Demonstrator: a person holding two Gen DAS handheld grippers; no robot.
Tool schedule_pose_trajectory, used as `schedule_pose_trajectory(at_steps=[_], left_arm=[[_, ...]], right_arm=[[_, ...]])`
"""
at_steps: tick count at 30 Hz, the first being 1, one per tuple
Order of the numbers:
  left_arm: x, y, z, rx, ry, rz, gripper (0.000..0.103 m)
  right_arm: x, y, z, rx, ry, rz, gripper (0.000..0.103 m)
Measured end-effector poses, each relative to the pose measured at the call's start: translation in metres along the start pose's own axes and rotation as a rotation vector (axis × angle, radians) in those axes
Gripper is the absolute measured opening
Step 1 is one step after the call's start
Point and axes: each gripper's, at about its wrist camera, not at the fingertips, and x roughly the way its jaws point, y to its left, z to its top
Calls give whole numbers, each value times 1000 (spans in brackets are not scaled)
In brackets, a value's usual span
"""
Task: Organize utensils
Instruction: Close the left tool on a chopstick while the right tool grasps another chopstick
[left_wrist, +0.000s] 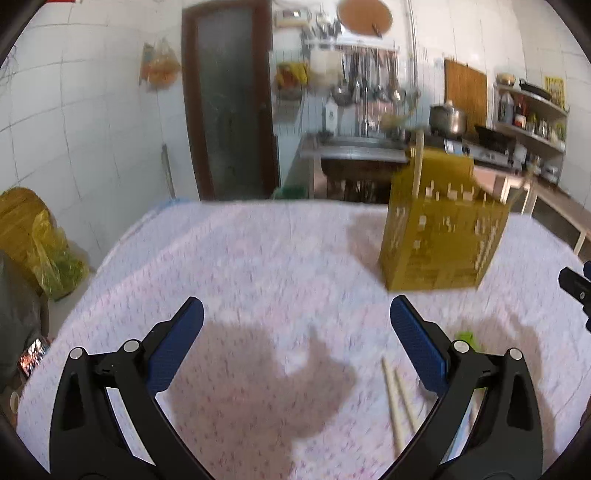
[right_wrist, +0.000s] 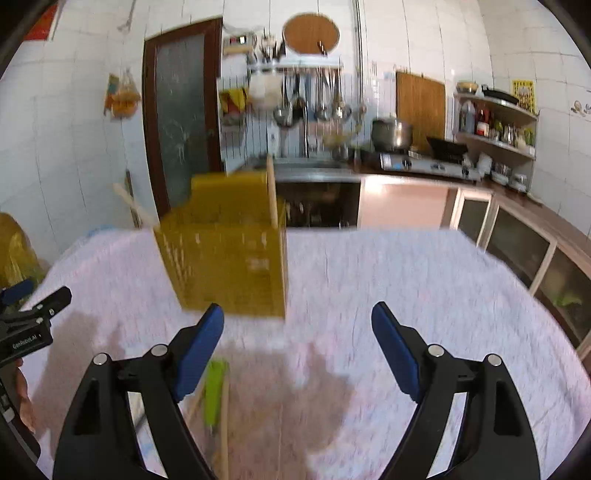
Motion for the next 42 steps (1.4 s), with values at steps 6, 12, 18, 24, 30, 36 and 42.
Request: schedule_pose_trajectory(at_steps=[6,12,18,24,30,36,42], left_arm=[[22,-4,-27,12,120,-36,98],[30,-18,-45,45,195,-71,98],[36,-31,-56,57,259,-118,98],[40,-41,-64,108,282,-92,98],[49,-40,-67,107,319,-77,98],[59,-37,-67,69,354,-86,98],[70,-39,-61,42,364,-82,98]], right_arm=[[26,6,-28,2,121,15,81],[30,13,-46,-6,190,60,80],[30,24,-59,-55,242,77,80],[41,26,-67,-67,291,62,75],[47,27,-66,-68,311,63,67],[58,32,-61,-73,324,73,61],[69,36,-52,-77,337,79,51]])
